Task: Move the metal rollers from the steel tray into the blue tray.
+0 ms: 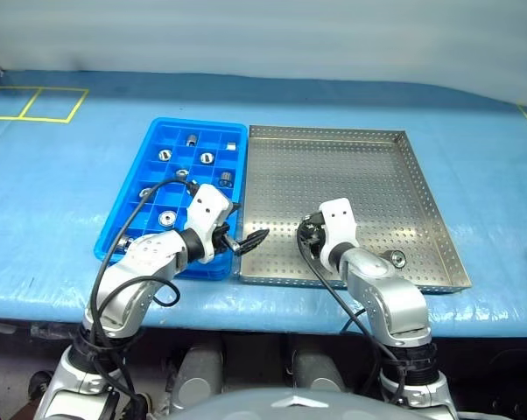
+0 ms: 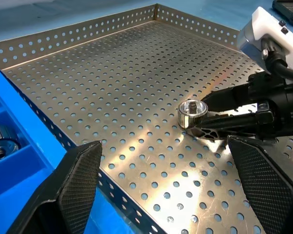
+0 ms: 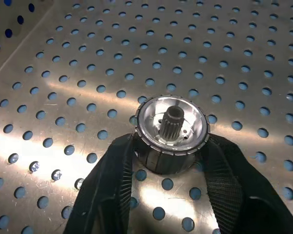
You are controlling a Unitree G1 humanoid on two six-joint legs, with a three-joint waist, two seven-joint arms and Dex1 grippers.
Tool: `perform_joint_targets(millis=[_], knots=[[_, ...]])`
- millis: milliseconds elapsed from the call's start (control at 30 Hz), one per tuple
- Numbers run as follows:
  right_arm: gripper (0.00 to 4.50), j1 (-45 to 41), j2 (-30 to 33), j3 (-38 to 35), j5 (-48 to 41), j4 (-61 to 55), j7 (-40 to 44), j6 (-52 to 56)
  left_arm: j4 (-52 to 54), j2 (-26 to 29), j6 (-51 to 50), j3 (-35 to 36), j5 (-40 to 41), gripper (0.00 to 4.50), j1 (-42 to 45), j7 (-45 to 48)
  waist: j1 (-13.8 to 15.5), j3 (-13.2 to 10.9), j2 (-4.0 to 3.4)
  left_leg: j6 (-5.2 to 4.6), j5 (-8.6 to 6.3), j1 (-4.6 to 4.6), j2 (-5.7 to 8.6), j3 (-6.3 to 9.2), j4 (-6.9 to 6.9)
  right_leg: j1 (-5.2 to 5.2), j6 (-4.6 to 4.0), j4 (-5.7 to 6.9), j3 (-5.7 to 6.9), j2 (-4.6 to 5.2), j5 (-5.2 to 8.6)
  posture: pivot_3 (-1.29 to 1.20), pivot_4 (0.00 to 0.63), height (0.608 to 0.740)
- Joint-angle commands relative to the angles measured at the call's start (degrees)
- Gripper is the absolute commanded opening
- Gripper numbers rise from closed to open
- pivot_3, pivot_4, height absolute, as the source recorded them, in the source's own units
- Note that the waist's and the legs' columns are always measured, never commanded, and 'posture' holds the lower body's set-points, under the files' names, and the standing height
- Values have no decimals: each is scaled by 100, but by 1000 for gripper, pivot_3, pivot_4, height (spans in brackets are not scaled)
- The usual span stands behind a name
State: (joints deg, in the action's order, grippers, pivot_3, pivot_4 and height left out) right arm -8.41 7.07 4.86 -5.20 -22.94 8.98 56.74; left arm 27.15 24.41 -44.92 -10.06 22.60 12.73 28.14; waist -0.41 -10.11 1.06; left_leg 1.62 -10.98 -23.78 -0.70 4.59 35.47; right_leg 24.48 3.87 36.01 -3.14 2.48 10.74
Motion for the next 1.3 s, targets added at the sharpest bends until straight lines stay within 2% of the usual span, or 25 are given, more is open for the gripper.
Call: perform_joint_targets(millis=[33,300,533,700,867,1100,1300], knots=[[1751,-142,21,50,-78,-163,73,-111,263,24,18,75,-7,4490,4,-33,2,0,0,0,0,0,0,0,0,0,0,0,0,0,0,154,150,740],[1703,-530,-17,201,-128,-215,207,-404,396,125,-74,384,97,4490,-162,-153,-13,0,0,0,0,1,-1,-1,-1,1,0,1,0,0,0,176,150,740],[1703,-1615,-459,681,-532,528,894,-797,934,525,-649,1439,-29,4490,-909,-734,36,-1,-2,0,1,9,-7,10,-14,1,-7,5,6,-8,3,278,150,740],[1703,-2266,-696,1096,-456,1587,1276,-1484,1294,98,-730,2143,-38,4490,-1079,-1461,310,-1,-1,0,1,7,-6,14,-21,0,-9,-2,10,-8,4,377,150,740],[1703,-2874,-993,1147,-382,2922,1477,-2161,1614,-283,-737,2105,-77,4490,-1210,-1881,591,-1,0,4,3,9,-3,17,-20,-3,-8,-1,12,-8,3,429,150,740],[1703,-3362,-1065,1155,-99,4203,1533,-2734,1808,-350,-793,1917,-61,4490,-1372,-1996,861,-1,-1,7,4,8,-4,20,-27,1,-13,-2,16,-9,5,450,150,740],[3741,-3321,-988,960,64,4158,1305,-3127,1702,-301,-838,1754,-45,4490,-1254,-1936,928,-1,-1,10,5,7,-4,20,-30,4,-15,-2,18,-9,7,411,150,740]])
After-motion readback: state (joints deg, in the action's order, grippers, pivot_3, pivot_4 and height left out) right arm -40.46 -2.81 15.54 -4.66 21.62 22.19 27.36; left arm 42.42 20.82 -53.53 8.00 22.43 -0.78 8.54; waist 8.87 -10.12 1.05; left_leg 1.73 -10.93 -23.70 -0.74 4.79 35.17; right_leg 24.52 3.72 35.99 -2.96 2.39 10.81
